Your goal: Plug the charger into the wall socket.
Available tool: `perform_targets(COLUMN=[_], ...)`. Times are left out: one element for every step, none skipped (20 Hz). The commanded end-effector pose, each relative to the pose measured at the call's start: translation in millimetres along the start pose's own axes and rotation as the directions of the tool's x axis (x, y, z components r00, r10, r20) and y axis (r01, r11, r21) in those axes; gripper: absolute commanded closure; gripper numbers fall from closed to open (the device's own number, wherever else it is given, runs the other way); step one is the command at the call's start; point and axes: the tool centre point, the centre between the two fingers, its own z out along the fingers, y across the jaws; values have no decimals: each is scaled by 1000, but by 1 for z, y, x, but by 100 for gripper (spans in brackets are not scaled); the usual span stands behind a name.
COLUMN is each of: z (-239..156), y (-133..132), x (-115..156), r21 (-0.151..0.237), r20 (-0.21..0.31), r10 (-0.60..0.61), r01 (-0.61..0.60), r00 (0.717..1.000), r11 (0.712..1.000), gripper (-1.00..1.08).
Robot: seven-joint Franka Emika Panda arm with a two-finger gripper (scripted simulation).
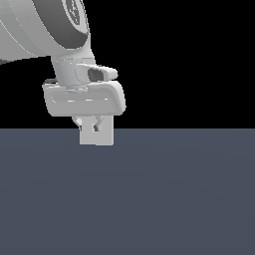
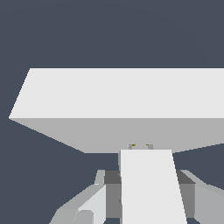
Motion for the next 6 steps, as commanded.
perform_targets(z=[2,2,3,3,3,2], y=[0,0,0,-1,-1,-1], x=[4,5,5,5,5,5], r21=[0,0,0,0,0,0], r20=[0,0,0,0,0,0], r10=[0,0,0,0,0,0], r01=[0,0,0,0,0,0], r00=[1000,1000,1000,1000,1000,1000], r11=[1000,1000,1000,1000,1000,1000], gripper=[108,108,108,108,108,108])
